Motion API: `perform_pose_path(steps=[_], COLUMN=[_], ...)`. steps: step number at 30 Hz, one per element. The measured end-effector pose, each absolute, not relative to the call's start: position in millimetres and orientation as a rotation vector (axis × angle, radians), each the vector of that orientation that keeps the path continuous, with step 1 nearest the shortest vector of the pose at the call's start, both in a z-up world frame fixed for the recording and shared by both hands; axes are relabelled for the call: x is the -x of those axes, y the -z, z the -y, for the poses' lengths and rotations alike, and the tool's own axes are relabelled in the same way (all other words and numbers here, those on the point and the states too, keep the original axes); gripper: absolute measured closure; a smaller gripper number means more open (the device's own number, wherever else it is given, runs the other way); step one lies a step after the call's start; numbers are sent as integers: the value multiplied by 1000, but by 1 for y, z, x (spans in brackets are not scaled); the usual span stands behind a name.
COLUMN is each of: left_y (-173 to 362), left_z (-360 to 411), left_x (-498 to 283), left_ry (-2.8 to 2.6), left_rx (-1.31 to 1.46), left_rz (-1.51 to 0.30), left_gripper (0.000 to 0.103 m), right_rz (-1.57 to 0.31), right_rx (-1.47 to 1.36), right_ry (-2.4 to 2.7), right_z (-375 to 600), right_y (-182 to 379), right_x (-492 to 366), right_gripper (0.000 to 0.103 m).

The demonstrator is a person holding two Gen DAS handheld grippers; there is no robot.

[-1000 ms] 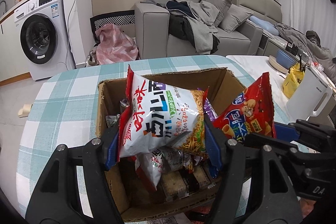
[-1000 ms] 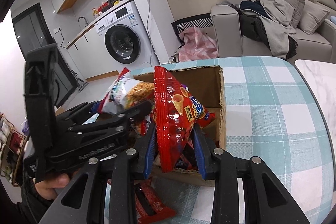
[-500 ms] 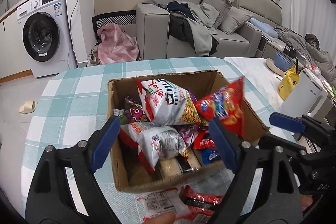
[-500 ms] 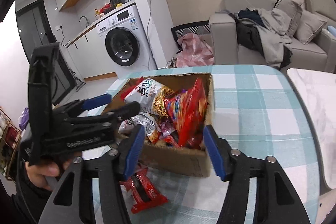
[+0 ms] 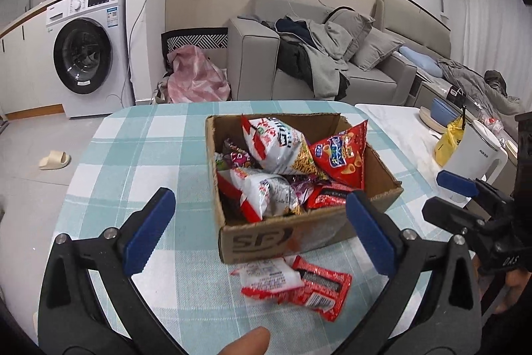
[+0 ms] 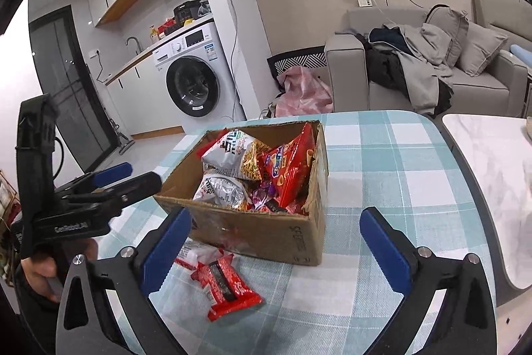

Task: Organize snacks
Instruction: 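Move the left gripper to the white packet while the right approaches the red packet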

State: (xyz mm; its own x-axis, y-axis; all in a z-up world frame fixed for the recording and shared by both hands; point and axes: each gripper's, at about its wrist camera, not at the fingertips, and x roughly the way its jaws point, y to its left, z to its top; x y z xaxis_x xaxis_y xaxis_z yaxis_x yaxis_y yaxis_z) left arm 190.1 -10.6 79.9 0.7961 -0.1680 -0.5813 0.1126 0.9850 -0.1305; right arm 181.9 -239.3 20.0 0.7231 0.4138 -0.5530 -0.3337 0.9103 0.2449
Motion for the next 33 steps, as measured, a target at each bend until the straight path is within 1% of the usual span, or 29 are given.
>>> perform_pose_path(steps=[7,17,23,33], left_y=[-70,-43,-25,-4], left_z=[0,-7,-8,-13], left_x=[-160,-133,-130,-137], left_ry=[126,117,105,88], left_rx=[104,96,90,86], left_rz=[-648,-686,-717,-753], left_gripper=[1,1,1,1], right_rz=[-651,-731,-778,-914], right_rx=[-78,-33,-23,0], right_ry=[-446,-430,-422,-407], right_z=[224,209,204,183], right_y=[-10,23,38,75], right_x=[-163,-161,-168,-186], right_gripper=[0,0,0,0])
